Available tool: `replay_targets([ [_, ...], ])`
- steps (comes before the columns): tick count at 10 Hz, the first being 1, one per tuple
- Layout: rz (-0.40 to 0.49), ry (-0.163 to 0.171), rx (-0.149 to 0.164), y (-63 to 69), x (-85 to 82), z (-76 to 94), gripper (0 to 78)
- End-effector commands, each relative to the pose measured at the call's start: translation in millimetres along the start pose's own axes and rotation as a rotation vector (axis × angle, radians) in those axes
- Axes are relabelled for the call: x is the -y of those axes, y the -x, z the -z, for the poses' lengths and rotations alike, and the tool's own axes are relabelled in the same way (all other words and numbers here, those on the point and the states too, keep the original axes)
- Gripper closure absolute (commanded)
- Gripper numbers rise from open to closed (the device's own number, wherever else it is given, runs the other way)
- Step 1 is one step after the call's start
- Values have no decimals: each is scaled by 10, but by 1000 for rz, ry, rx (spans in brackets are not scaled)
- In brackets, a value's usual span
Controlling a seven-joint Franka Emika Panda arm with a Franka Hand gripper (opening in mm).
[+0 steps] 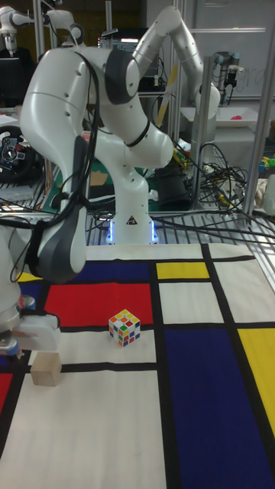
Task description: Use the gripper to push the small block from left to right
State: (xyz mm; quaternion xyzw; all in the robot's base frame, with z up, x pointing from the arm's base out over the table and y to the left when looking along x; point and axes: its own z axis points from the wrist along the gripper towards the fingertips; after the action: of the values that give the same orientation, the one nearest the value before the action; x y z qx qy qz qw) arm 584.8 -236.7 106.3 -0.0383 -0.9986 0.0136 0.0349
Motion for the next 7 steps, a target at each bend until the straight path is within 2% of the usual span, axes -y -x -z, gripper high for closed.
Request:
replay_targets([
  [1, 7, -12, -1, -23, 18, -86, 776],
  [6, 14, -7, 0, -60, -5, -147, 776],
  [7, 6, -8, 0, -74, -55, -148, 776],
])
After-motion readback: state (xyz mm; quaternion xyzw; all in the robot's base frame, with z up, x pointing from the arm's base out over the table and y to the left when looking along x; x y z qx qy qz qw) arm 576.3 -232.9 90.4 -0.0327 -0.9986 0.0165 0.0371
